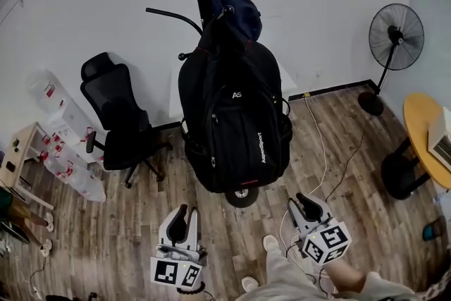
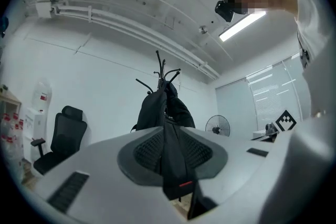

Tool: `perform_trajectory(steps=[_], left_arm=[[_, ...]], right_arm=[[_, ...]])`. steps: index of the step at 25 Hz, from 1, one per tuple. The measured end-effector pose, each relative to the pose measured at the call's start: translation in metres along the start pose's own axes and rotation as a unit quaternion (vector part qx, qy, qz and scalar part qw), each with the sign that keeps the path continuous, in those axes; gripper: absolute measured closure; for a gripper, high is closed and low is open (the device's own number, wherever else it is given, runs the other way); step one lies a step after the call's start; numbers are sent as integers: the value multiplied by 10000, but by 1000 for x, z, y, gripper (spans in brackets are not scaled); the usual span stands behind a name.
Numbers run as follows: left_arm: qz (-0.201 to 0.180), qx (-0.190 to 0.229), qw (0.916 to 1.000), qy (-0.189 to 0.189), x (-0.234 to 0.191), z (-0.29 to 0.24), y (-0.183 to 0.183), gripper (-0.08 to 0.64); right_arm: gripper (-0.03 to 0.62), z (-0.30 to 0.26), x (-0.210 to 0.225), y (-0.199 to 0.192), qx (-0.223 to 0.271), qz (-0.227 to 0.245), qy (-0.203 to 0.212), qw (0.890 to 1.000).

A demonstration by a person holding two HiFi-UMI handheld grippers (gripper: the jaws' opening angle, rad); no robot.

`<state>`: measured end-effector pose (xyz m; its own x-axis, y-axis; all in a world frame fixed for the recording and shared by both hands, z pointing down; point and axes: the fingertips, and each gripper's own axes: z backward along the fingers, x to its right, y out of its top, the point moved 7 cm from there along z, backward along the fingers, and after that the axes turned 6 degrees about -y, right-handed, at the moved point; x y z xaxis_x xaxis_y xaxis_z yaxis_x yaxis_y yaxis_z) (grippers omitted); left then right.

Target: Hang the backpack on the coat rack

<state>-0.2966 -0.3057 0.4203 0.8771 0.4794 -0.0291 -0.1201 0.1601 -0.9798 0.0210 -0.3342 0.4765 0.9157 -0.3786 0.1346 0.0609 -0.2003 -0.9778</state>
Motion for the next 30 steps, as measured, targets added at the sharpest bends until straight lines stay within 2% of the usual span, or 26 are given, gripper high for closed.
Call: perform_trajectory(steps=[5,10,12,14,17,19,26,30], left_arm=[[401,-26,9992,-71,8,45,-14,471],[558,151,9982,-150,28,63,-15,474],[571,146,9983,4,40,71,-18,484],[575,101,9980,253,55,82,-21,535],[526,-90,9977,422,86,97,-27,551],[573,-258,9970,458,108,105,-34,551],[541,-700,9952,407,205,123,-47,551],[550,-763,9948,391,262,135,-53,551]], right_arm=[[486,52,-27,-17,-273,242,-256,9990],[486,77,-28,-8,-175,440,-424,9980],[487,84,-31,-3,-24,443,-377,9983],[488,94,-34,-2,179,467,-269,9984],[512,114,-28,-10,265,421,-166,9986],[560,132,-20,-19,174,405,-99,9990],[566,227,34,-43,238,14,34,9997],[566,274,61,-57,110,-106,105,9998]])
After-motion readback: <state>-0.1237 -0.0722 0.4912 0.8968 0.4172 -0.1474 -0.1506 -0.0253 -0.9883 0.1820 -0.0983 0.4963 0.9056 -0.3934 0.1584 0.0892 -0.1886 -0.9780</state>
